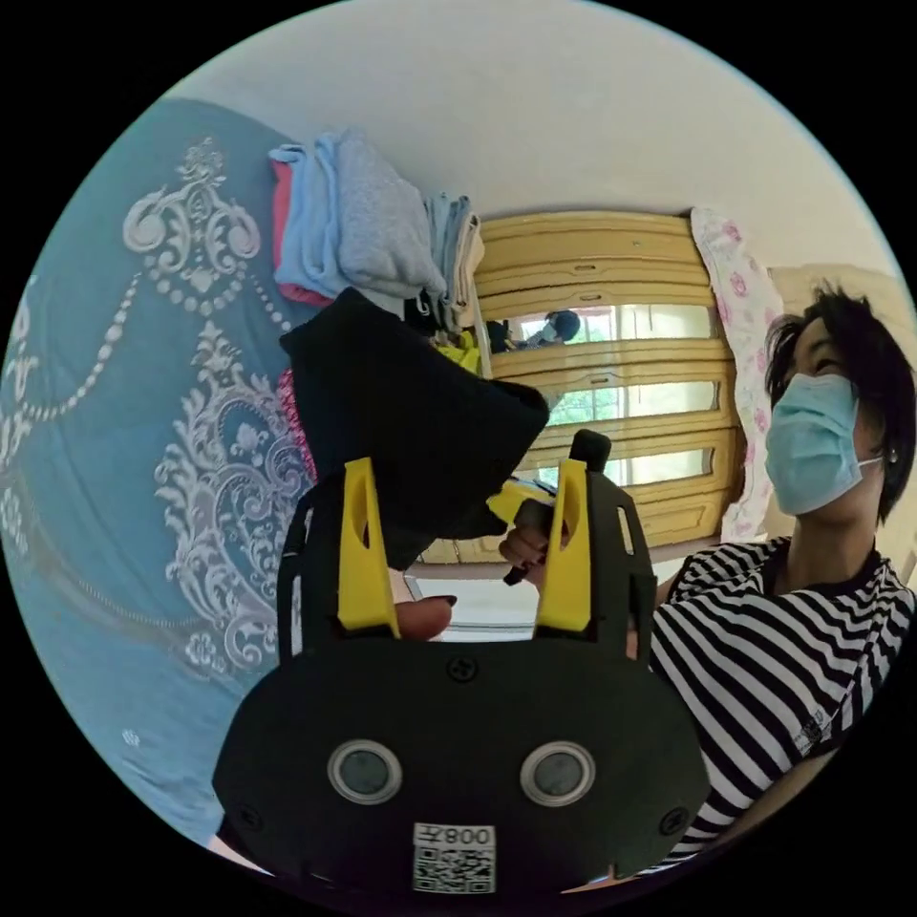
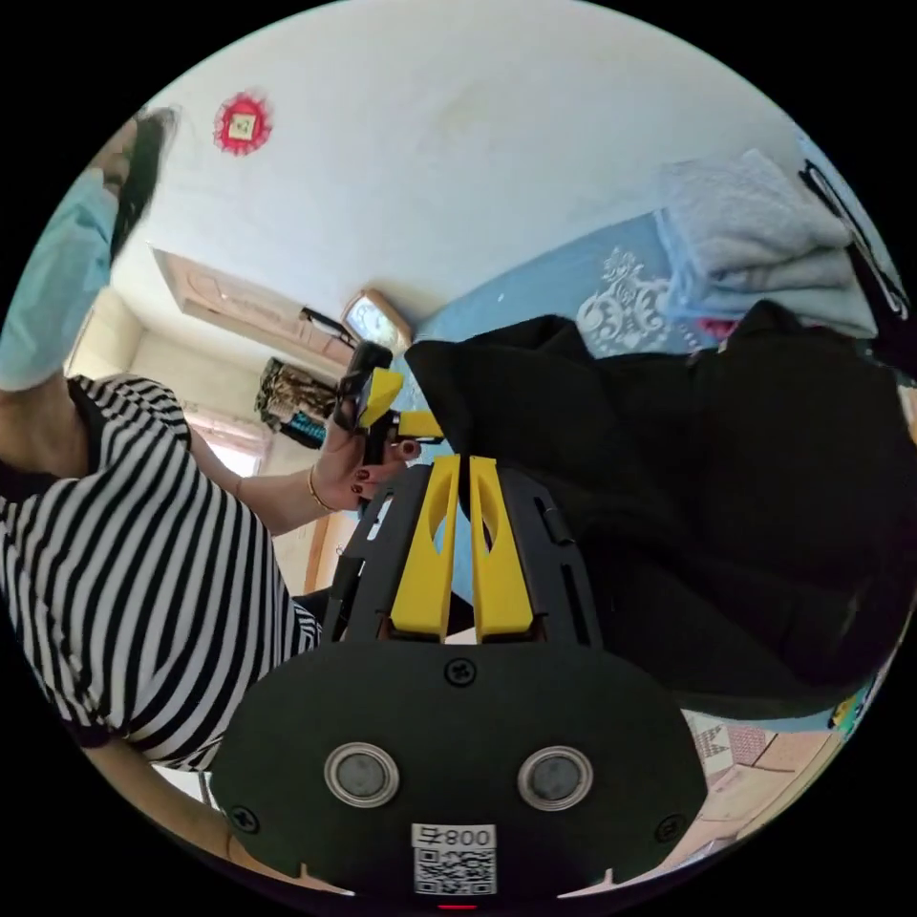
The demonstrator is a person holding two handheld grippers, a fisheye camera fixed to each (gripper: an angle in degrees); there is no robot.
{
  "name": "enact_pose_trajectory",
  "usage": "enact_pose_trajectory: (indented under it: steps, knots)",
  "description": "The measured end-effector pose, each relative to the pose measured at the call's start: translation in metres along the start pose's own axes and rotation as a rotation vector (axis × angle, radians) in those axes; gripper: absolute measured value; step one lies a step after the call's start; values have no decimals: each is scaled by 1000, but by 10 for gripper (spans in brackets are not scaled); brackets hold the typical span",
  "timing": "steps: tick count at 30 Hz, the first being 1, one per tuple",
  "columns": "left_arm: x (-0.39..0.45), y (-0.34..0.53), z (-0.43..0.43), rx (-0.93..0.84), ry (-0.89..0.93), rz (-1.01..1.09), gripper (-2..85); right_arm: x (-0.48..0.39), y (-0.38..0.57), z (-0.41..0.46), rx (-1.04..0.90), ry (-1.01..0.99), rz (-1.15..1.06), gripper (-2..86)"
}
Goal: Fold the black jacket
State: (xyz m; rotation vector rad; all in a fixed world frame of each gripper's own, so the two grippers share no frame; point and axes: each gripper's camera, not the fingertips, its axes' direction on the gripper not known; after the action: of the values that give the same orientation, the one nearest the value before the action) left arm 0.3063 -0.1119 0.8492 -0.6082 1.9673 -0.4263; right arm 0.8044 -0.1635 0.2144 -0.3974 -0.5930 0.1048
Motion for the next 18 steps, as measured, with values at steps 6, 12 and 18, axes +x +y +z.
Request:
enact_pose_trajectory:
  steps: [6,12,18]
  knots:
    - [-63,20,-72,86,-11,-211,135,16,13,97,-175,-11,57,20]
    - [-101,22,-99,46,-77,-290,39,17,15,126,-228,48,87,26]
    - [-96,19,-123,19,-119,-242,25,-8,-25,33,-18,79,-26,42]
